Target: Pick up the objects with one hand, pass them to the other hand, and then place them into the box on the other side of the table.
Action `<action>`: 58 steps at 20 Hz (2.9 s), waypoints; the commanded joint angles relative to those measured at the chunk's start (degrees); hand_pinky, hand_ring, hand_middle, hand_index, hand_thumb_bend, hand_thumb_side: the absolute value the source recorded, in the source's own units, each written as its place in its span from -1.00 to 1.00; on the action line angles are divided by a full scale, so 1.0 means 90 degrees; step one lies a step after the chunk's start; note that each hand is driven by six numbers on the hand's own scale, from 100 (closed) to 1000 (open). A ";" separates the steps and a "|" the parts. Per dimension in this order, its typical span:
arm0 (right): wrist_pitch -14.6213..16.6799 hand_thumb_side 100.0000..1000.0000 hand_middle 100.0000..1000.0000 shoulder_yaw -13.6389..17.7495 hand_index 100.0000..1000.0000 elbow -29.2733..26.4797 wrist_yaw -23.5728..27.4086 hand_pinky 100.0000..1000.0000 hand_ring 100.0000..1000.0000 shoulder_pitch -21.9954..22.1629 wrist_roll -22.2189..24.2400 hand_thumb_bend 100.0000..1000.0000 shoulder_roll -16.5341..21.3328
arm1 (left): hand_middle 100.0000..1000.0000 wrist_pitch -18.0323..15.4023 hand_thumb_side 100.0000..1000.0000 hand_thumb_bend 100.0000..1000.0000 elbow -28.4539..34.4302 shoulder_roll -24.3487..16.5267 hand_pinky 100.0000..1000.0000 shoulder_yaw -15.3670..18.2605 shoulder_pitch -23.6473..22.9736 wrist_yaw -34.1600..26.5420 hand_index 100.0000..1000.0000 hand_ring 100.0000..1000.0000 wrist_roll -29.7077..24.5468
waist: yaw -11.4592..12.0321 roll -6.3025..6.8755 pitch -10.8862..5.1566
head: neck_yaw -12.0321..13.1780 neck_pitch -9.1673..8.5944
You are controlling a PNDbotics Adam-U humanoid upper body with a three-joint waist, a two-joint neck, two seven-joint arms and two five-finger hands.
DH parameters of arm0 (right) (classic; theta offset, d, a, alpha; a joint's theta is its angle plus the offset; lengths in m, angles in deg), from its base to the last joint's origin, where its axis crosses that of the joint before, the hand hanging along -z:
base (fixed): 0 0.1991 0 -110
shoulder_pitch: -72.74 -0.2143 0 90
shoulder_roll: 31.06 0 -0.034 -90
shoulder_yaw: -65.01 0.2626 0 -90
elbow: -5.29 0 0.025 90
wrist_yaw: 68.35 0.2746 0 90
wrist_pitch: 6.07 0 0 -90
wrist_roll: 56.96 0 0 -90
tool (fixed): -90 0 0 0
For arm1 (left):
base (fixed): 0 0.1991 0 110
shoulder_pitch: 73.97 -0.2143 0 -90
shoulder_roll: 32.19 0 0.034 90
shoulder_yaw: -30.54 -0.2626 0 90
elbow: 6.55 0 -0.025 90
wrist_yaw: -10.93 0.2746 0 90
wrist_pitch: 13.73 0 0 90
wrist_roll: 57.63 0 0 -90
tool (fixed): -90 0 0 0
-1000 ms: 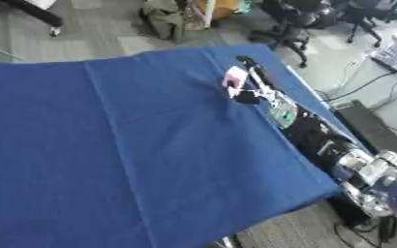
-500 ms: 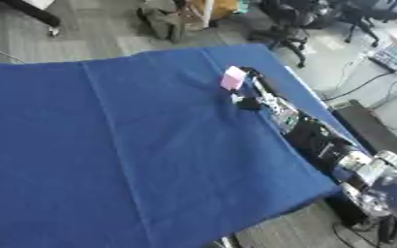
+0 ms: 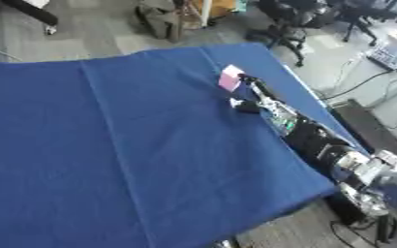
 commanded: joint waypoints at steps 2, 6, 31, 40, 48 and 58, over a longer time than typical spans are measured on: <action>0.0099 -0.51 0.86 0.0108 1.00 -0.0287 0.0064 0.76 0.90 -0.0076 0.0012 -1.00 0.0260 | 0.01 -0.0005 0.26 1.00 0.0115 -0.0056 0.24 0.0027 0.0080 -0.0062 0.44 0.12 -0.0016 | 0.0015 0.0009 -0.0087 | -0.0033 -0.0017; 0.0069 -0.40 0.87 0.0099 1.00 -0.0293 0.0060 0.76 0.91 -0.0081 0.0043 -1.00 0.0255 | 0.01 -0.0004 0.26 1.00 0.0115 -0.0056 0.24 0.0021 0.0073 -0.0075 0.44 0.12 -0.0022 | 0.0057 -0.0008 -0.0097 | -0.0060 -0.0006; 0.0183 -0.57 0.98 0.0234 1.00 -0.0478 -0.0125 0.83 0.97 -0.0042 -0.0727 -1.00 0.0335 | 0.00 -0.0025 0.26 1.00 0.0115 -0.0143 0.24 0.0055 0.0159 -0.0052 0.44 0.11 -0.0009 | 0.0243 -0.0045 -0.0053 | -0.0129 -0.0014; 0.0217 -0.44 0.97 0.0386 1.00 -0.0544 0.0203 0.83 0.98 -0.0104 -0.0718 -1.00 0.0691 | 0.00 -0.0277 0.23 1.00 0.0115 -0.0228 0.24 0.0353 0.0712 -0.0048 0.46 0.12 0.0062 | 0.0383 0.0143 0.0129 | -0.0133 -0.0518; 0.0253 -0.33 0.96 0.0517 1.00 -0.0483 0.0543 0.83 0.98 -0.0192 -0.0724 -1.00 0.1008 | 0.00 -0.0461 0.22 1.00 0.0115 -0.0256 0.24 0.0554 0.1169 -0.0072 0.47 0.12 0.0055 | 0.0412 0.0307 0.0376 | -0.0147 -0.1097; 0.0253 -0.51 0.94 0.0437 1.00 -0.0338 0.0688 0.82 0.97 -0.0301 -0.0433 -1.00 0.0967 | 0.00 -0.0453 0.23 1.00 0.0115 -0.0281 0.24 0.0517 0.1280 -0.0052 0.47 0.12 -0.0001 | 0.0476 0.0269 0.0482 | -0.0232 -0.1142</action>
